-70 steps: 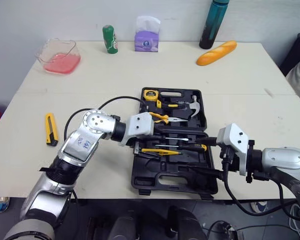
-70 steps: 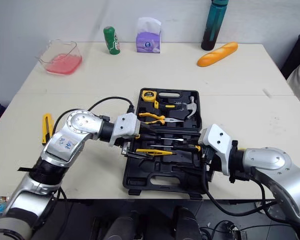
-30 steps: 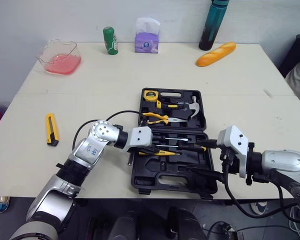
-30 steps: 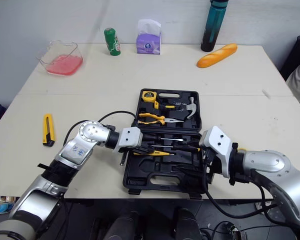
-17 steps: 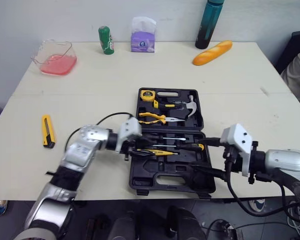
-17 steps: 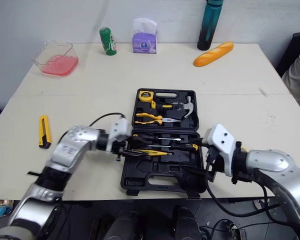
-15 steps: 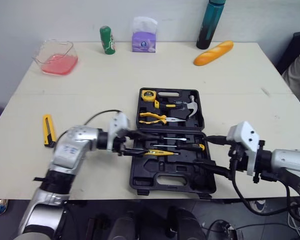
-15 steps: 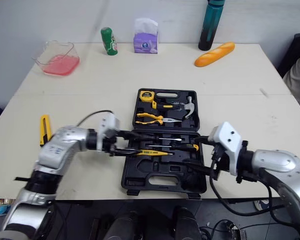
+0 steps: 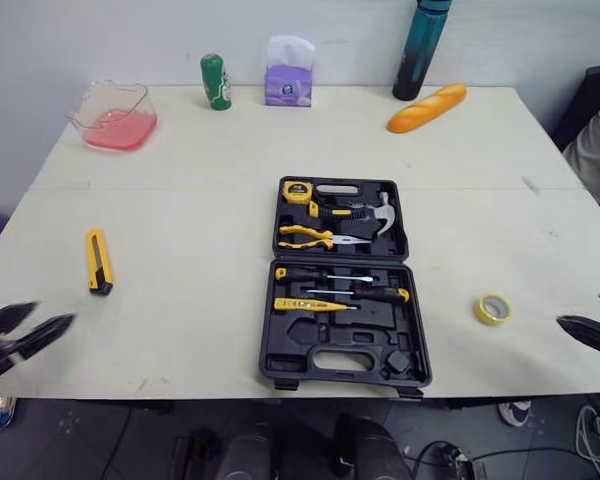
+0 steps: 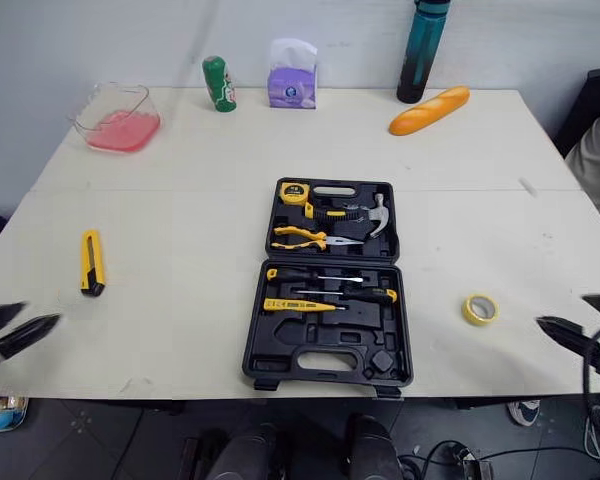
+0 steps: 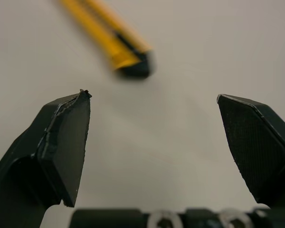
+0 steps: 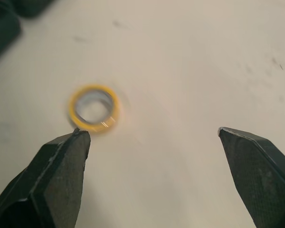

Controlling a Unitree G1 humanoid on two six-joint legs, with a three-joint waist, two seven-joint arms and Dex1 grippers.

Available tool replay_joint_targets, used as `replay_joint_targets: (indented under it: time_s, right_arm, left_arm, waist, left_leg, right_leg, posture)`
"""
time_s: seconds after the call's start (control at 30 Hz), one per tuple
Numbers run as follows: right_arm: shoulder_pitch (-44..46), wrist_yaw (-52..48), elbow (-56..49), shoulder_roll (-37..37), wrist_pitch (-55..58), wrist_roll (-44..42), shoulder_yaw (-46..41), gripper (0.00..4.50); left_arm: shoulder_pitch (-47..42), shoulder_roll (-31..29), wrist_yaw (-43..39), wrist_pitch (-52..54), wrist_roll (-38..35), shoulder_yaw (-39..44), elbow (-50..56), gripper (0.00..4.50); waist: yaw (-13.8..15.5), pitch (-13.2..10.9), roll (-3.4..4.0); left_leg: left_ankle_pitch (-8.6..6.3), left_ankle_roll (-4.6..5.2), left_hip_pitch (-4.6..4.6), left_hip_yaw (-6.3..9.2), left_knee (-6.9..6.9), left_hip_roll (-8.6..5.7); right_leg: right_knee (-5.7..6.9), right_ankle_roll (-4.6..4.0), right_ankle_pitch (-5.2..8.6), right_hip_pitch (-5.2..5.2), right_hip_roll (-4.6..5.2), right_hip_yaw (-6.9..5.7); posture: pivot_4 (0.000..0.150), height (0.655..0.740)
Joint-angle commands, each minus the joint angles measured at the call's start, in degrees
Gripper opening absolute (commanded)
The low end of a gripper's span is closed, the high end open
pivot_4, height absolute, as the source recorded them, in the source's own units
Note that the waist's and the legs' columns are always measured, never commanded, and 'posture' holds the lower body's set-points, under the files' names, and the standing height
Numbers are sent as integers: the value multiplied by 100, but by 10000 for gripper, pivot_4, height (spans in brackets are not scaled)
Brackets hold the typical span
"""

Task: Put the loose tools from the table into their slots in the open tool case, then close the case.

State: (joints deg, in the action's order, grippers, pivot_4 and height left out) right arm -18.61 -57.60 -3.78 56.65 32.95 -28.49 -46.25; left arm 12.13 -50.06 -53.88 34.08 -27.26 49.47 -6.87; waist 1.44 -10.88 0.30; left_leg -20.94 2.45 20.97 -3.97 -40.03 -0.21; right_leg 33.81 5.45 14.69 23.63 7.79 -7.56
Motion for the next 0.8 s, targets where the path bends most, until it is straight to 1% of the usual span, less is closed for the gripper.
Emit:
replay_joint_targets:
  time_s: [0.03,0.13,0.2,0.33,0.43,0.5,0.6,0.67,0.7,0.77,0.8]
  right_arm:
    - [94,-261,785,352,-610,337,-176,45000]
    - [312,-280,1207,452,-876,471,-17,45000]
    - [405,-415,1050,429,-772,351,110,45000]
    - [510,-603,98,370,-164,-179,233,45000]
    - [834,-448,-701,309,511,-815,395,45000]
    - [1603,34,-1500,176,1028,-1486,997,45000]
    - [2787,629,-2334,-94,1647,-2416,1826,45000]
    - [3355,915,-2622,-256,1937,-2951,2114,45000]
    - [3773,1025,-2730,-373,2010,-3190,2381,45000]
    - [4414,1155,-2779,-525,2086,-3415,2808,45000]
    - [4712,1126,-2762,-607,2074,-3382,3065,45000]
  left_arm:
    - [66,-277,176,-225,61,533,-427,44694]
    - [82,-279,370,-366,163,510,-607,44694]
    - [125,-130,401,-334,64,420,-363,44694]
    - [-57,120,824,275,-219,201,331,44694]
    - [-383,315,1684,601,53,-247,863,44694]
    - [-970,562,2537,1261,69,-683,1396,44694]
    - [-1727,863,3504,2345,35,-790,1630,44694]
    - [-2086,990,3986,2951,127,-723,1631,44694]
    - [-2281,1024,4184,3150,201,-821,1673,44694]
    - [-2647,1064,4470,3460,269,-984,1718,44694]
    - [-2866,1108,4648,3605,337,-1075,1715,44694]
  waist:
    - [13,-4,11]
    - [-4,0,18]
    - [-24,-1,21]
    - [-30,-4,39]
    - [-18,-4,39]
    - [-14,-4,38]
    - [-11,-4,34]
    - [-11,-4,33]
    - [-9,-3,31]
    - [-20,-3,25]
    - [-14,-3,20]
  left_leg:
    - [-1,1,1,0,-1,-2]
    - [-6,-10,-3,1,2,-2]
    - [-14,-26,-3,0,6,-2]
    - [-17,-32,-2,-2,9,-1]
    - [-16,-36,-5,-2,8,0]
    - [-16,-39,-13,-1,8,0]
    - [-16,-43,-21,-1,6,-1]
    - [-10,-42,-11,0,7,-1]
    - [0,-29,0,4,8,2]
    - [3,-31,6,0,3,5]
    - [4,-28,17,0,2,3]
  right_leg:
    - [2,0,0,2,8,1]
    - [8,-3,1,4,25,-2]
    - [10,-4,2,6,29,-3]
    - [12,-5,2,10,30,-1]
    - [19,-5,2,8,30,0]
    - [20,-4,2,2,30,0]
    - [28,-4,2,-3,29,4]
    - [35,-4,2,7,20,1]
    - [46,-4,2,13,9,-1]
    - [46,-4,2,18,-16,-1]
    - [37,-3,2,21,-25,-5]
  posture:
    - [1500,7348]
    - [1500,7348]
    - [1500,7348]
    - [1500,7348]
    - [1500,7348]
    - [1500,7348]
    - [1500,7348]
    - [1500,7348]
    - [1500,7348]
    - [1500,7348]
    - [1500,7348]
